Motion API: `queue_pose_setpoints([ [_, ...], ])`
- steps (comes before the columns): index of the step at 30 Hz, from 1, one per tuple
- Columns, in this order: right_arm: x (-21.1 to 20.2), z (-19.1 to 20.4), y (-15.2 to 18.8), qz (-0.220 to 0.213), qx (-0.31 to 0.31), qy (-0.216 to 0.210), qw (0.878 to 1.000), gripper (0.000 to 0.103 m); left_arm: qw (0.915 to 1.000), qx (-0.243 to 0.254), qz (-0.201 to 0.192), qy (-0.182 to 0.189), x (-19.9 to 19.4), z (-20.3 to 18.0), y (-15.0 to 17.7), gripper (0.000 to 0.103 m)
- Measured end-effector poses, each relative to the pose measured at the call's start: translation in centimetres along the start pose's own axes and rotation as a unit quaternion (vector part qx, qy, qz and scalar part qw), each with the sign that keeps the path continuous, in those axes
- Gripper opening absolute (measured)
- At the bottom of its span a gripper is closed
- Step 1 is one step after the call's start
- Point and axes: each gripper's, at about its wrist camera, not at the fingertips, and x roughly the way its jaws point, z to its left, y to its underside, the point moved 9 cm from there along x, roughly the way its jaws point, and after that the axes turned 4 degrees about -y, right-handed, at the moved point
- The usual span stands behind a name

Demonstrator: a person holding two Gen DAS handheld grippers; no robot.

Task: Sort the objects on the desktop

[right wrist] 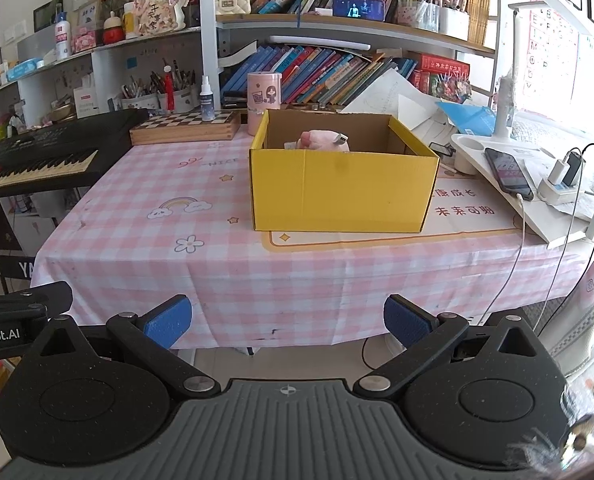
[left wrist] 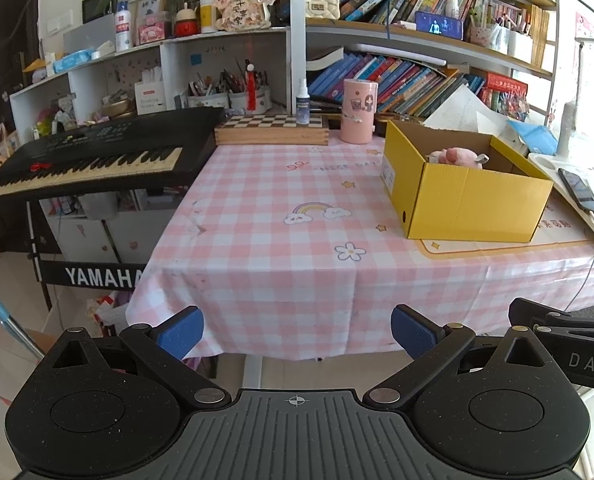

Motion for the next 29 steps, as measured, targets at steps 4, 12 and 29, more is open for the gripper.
queue_pose_setpoints([
  [4, 0.02, 0.01, 0.01, 0.001, 0.000, 0.000, 1.000, 0.103, 1.0000, 0.001, 0.000, 0.001, 0.07, 0.01, -0.03, 0.101],
  [12, 0.34, 0.26, 0.31, 0.003, -0.002, -0.002, 1.000, 0.103, 1.0000, 0.001, 0.002, 0.004, 0.10, -0.01, -0.04, 0.101],
  [29, 0.80, 0.65, 0.61, 0.015, -0.002, -0.009, 1.000, 0.103, 0.9999, -0.007, 0.003, 0.008, 0.34, 0.71, 0.01, 0.101],
])
